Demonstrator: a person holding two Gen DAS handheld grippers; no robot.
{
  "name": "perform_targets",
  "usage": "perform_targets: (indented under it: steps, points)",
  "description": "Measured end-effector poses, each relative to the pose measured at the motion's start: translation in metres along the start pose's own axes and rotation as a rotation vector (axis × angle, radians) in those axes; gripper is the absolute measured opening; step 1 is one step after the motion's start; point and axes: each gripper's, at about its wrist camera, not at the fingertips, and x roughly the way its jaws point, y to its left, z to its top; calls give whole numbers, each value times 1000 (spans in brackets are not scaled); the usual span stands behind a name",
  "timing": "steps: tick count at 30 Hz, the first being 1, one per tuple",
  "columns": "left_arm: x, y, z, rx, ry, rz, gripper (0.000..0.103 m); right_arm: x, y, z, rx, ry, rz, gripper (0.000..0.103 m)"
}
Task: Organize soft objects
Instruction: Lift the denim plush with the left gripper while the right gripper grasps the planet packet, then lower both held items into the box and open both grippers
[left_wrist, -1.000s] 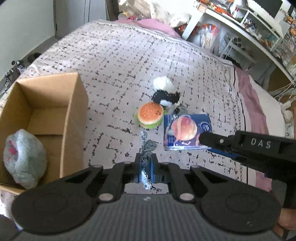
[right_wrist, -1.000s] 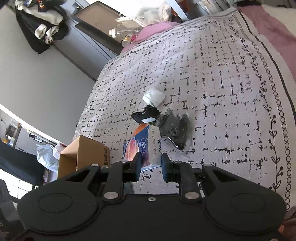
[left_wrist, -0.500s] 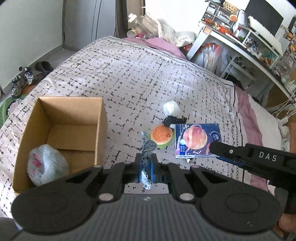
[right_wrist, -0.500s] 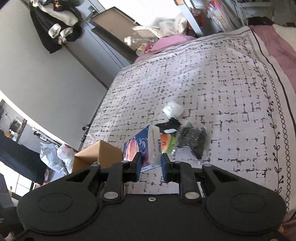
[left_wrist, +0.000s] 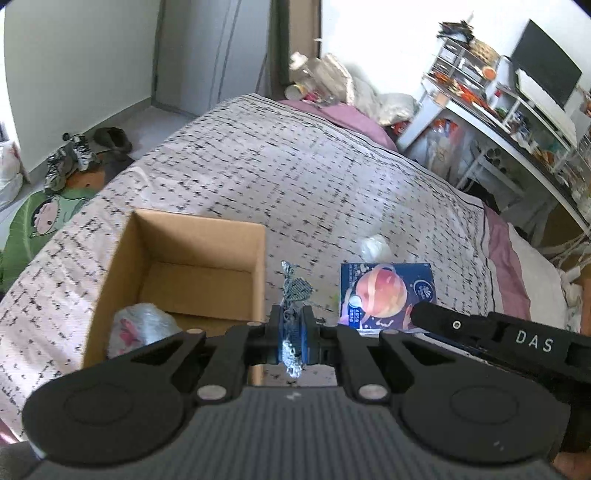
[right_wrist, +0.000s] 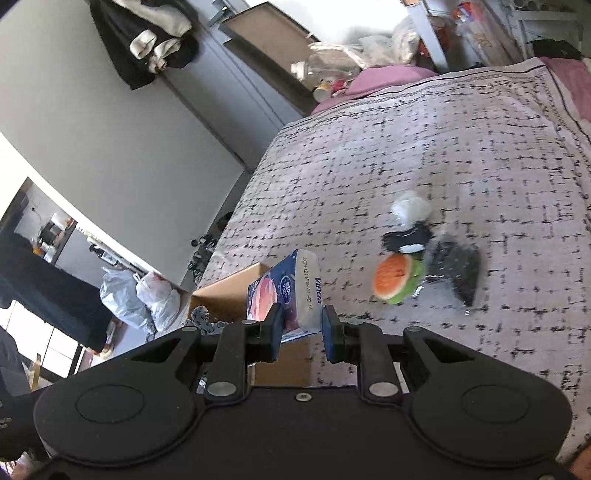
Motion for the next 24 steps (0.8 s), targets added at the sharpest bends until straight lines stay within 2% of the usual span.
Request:
perform_targets:
  steps: [10,14,18,21,24]
  points:
    - [2,37,-1,-44,7,8,8,16,32,-10,-32,31,17,22]
    - [8,47,-8,-53,36,-2,8,25,44,-15,-51,43,10,22]
    - [19,56,-17,-52,97,-24,9,34,53,-20,-61,62,1,22]
    - [27,61,-23,-43,145,-5,12,41,59,-24,-75,76,-10,22]
    - [29,70,-27,-62,161,-20,12,48,64,-28,-83,89,-21,22]
